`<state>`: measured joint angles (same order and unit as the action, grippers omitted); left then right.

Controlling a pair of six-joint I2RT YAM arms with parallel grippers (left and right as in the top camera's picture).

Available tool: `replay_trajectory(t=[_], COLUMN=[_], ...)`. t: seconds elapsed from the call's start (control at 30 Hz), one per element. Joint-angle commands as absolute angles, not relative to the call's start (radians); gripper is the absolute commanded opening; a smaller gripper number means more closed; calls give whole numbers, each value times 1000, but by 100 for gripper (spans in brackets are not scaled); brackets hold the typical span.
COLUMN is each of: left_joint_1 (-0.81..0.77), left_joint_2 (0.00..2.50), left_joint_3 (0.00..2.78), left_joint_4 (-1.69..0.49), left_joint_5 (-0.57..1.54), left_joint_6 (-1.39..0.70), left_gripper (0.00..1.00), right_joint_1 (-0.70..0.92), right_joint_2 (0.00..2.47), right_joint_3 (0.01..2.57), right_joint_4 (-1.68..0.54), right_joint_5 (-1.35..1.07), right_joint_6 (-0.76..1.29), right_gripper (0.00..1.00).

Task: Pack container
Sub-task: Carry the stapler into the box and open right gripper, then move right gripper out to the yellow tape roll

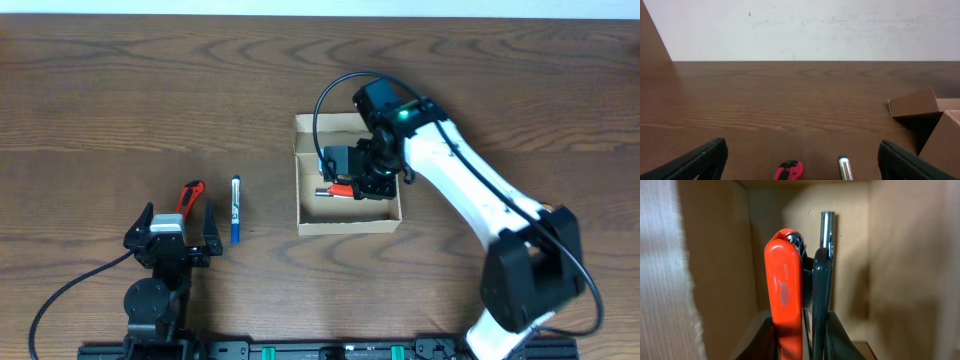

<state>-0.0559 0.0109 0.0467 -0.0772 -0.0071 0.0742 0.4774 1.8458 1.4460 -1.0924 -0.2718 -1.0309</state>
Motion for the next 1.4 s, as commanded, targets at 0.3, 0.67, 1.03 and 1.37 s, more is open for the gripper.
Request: replay_trajectory(t=[0.3,0.67,1.03,1.37], left_joint_1=[-52,-52,-52,-52], left_joint_2=[4,4,4,4], left_joint_3=[13,13,13,13], left_joint_4=[-93,-93,-93,-93], left_joint_5=[-3,-3,-3,-3], left_joint_6=[63,64,63,63], left_gripper=[96,96,95,95], right_joint_1=[486,486,486,448], right_joint_2=[2012,2015,1969,1693], right_joint_3=[1468,1468,1479,1493], right_joint_4=[-1045,-1040,-1045,-1060], right_joint_5=[-273,-270,-270,-166], right_joint_6=[-1056,-1061,-987,-528], right_gripper=[1,23,38,47])
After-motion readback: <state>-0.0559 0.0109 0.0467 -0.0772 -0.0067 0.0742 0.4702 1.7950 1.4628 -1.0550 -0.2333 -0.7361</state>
